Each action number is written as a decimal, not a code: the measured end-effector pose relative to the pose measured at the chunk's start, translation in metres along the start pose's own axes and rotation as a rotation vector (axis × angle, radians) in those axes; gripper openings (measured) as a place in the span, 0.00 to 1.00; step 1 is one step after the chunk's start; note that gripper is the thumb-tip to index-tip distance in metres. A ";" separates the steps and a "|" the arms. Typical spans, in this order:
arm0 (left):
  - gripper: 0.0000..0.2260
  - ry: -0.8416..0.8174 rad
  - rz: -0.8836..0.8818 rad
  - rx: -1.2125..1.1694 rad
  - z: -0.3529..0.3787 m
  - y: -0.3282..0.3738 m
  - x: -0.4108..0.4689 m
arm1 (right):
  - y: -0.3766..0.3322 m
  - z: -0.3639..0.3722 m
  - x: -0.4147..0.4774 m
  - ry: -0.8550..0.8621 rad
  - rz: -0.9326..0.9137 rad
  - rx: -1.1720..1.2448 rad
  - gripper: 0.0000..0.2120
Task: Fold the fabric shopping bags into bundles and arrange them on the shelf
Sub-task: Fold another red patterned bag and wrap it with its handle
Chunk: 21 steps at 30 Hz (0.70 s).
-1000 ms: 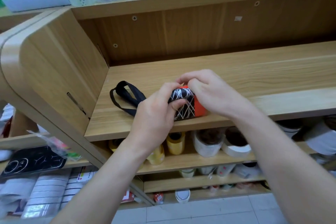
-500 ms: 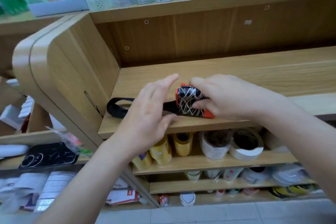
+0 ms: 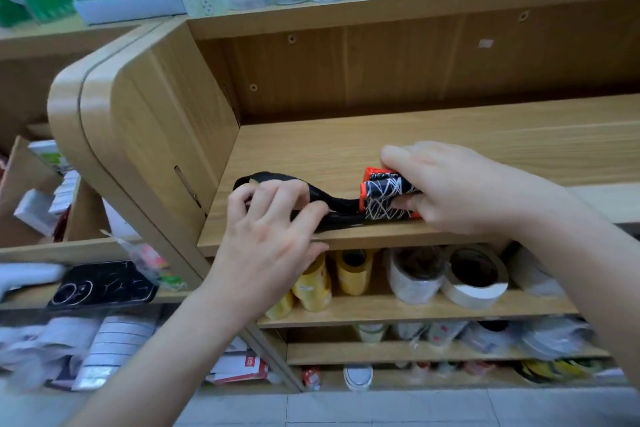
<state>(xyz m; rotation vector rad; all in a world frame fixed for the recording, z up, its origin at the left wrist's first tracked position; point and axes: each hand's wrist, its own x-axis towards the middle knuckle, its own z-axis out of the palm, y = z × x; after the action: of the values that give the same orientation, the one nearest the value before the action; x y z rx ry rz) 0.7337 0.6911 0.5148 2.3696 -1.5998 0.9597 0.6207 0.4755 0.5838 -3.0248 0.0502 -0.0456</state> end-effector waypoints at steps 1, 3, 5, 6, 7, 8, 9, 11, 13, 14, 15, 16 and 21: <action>0.23 0.032 0.022 0.009 0.000 0.002 0.002 | 0.000 0.000 0.001 -0.013 0.008 0.006 0.13; 0.25 0.060 0.049 0.019 -0.001 0.005 0.006 | 0.001 -0.001 0.002 -0.030 0.015 0.006 0.13; 0.24 0.071 0.082 0.033 -0.001 0.007 0.010 | 0.002 -0.002 0.004 -0.041 0.028 0.022 0.13; 0.22 0.073 0.102 0.038 0.000 0.007 0.011 | 0.003 -0.003 0.006 -0.049 0.038 0.041 0.13; 0.19 0.066 0.119 0.039 0.002 0.008 0.011 | 0.004 -0.004 0.007 -0.054 0.046 0.063 0.13; 0.18 0.050 0.128 0.035 0.004 0.008 0.012 | 0.006 -0.004 0.008 -0.059 0.049 0.082 0.13; 0.18 0.020 0.128 0.026 0.005 0.008 0.012 | 0.008 -0.005 0.009 -0.065 0.048 0.094 0.13; 0.22 -0.061 0.105 -0.021 0.008 0.009 0.013 | 0.009 -0.006 0.010 -0.069 0.039 0.107 0.14; 0.25 -0.097 0.053 -0.095 0.009 0.010 0.014 | 0.008 -0.004 0.009 -0.040 0.035 0.135 0.18; 0.25 -0.097 0.022 -0.132 0.009 0.011 0.016 | 0.007 -0.003 0.009 -0.014 0.033 0.141 0.20; 0.24 -0.093 -0.008 -0.158 0.008 0.013 0.016 | 0.006 0.000 0.008 0.021 0.026 0.137 0.20; 0.22 -0.088 -0.032 -0.164 0.008 0.014 0.018 | 0.006 0.003 0.007 0.066 0.014 0.134 0.19; 0.19 -0.049 -0.022 -0.083 0.008 0.016 0.025 | 0.013 0.018 0.012 0.291 -0.064 0.225 0.16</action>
<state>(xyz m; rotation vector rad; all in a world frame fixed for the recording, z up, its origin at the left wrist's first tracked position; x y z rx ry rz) 0.7290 0.6610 0.5183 2.3678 -1.5937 0.8212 0.6323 0.4646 0.5650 -2.7694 -0.0252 -0.4641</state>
